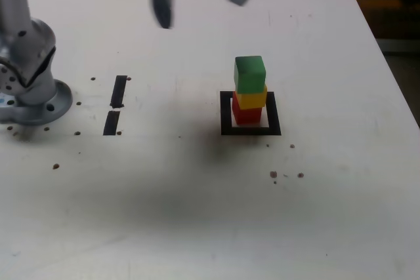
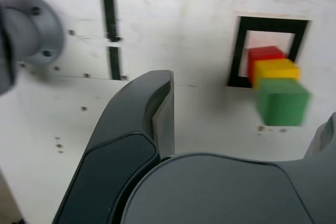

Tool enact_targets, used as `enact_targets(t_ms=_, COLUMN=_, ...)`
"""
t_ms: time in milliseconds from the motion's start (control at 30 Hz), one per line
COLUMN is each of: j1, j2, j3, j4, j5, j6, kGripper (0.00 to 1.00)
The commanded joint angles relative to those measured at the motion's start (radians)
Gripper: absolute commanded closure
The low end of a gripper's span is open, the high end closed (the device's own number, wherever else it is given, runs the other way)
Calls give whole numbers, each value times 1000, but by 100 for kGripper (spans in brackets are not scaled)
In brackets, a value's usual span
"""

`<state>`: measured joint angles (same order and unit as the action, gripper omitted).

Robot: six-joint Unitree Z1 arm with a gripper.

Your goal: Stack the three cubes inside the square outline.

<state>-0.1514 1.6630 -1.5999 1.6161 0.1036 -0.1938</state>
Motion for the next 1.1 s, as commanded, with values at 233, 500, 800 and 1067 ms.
enact_targets(t_ms=233, j1=-2, j2=-338, j3=535, j4=-105, j5=-14, j6=-9, kGripper=0)
enact_targets(t_ms=500, j1=-2, j2=-381, j3=774, j4=-280, j5=-39, j6=-9, kGripper=0)
enact_targets(t_ms=800, j1=-33, j2=-360, j3=892, j4=-429, j5=-65, j6=-7, kGripper=0)
enact_targets(t_ms=1067, j1=-40, j2=-332, j3=950, j4=-502, j5=-68, j6=-1, kGripper=0)
